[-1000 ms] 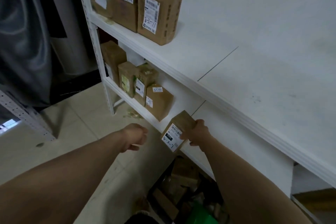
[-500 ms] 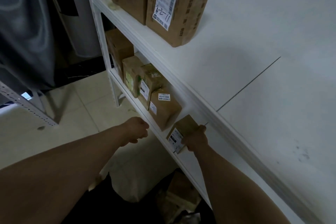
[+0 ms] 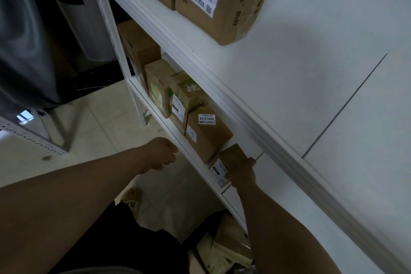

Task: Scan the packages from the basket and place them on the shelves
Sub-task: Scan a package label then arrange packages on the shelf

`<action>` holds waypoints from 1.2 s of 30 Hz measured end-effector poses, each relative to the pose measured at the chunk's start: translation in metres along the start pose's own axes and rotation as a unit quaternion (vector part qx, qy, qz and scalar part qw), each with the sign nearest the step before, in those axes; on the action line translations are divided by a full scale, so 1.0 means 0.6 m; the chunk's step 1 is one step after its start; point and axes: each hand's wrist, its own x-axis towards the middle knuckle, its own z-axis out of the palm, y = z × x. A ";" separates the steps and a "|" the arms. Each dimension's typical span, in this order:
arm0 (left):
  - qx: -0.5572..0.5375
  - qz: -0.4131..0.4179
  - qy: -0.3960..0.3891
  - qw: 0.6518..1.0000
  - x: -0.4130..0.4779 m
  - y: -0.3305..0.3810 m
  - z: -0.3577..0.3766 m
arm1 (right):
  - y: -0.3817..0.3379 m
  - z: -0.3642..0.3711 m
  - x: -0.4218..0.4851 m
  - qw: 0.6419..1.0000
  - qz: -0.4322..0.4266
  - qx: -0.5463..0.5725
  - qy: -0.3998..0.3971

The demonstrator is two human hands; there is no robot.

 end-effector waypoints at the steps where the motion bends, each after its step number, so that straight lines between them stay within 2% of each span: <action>1: 0.002 -0.003 -0.002 1.000 0.003 0.000 -0.003 | 0.001 0.003 0.000 1.000 0.005 0.012 0.002; 12: -0.020 0.010 -0.009 1.000 -0.024 -0.002 0.018 | 0.008 -0.012 -0.021 0.999 -0.040 -0.022 -0.029; 15: -0.025 0.020 -0.006 0.999 -0.053 -0.007 0.030 | 0.024 -0.033 -0.041 0.999 -0.011 0.023 -0.039; 17: -0.031 0.021 -0.004 0.999 -0.079 -0.010 0.040 | 0.043 -0.055 -0.063 0.999 -0.024 0.029 -0.026; 20: -0.027 0.022 -0.007 0.999 -0.121 -0.009 0.062 | 0.077 -0.094 -0.096 0.999 -0.047 0.017 -0.003; 25: 0.004 0.045 -0.034 0.998 -0.180 -0.007 0.104 | 0.147 -0.141 -0.157 0.997 -0.015 0.069 -0.029; 31: 0.064 0.092 -0.077 0.991 -0.262 -0.029 0.169 | 0.267 -0.180 -0.286 1.000 0.012 0.013 0.011; 36: 0.133 0.133 -0.134 0.973 -0.316 -0.102 0.219 | 0.387 -0.173 -0.440 0.994 0.051 -0.056 0.078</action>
